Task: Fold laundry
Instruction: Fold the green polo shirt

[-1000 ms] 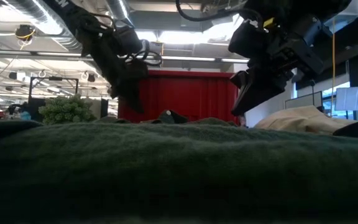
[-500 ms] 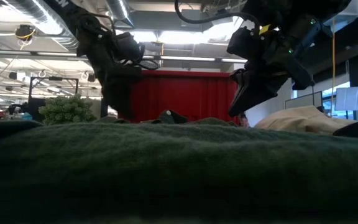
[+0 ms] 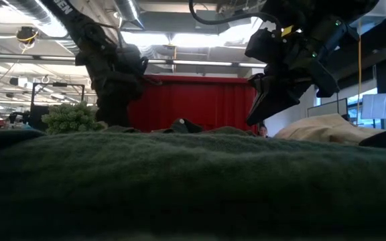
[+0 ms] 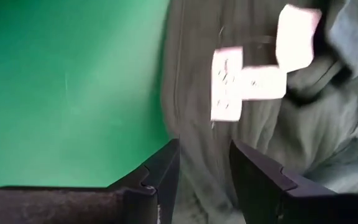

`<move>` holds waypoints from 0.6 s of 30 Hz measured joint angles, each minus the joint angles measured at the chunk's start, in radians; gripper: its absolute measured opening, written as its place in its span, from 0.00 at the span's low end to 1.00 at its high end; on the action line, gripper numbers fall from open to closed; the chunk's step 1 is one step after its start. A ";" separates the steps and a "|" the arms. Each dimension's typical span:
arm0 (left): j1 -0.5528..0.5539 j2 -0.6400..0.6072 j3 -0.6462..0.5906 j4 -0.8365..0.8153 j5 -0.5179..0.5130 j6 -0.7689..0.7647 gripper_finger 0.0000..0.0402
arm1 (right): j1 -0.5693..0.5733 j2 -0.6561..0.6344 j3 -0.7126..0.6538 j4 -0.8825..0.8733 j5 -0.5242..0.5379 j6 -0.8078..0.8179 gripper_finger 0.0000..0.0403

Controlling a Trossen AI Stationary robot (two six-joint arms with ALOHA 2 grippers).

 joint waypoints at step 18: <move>-0.050 -0.105 -0.125 0.156 -0.010 -0.111 0.33 | 0.000 0.000 0.000 0.021 -0.001 0.000 0.02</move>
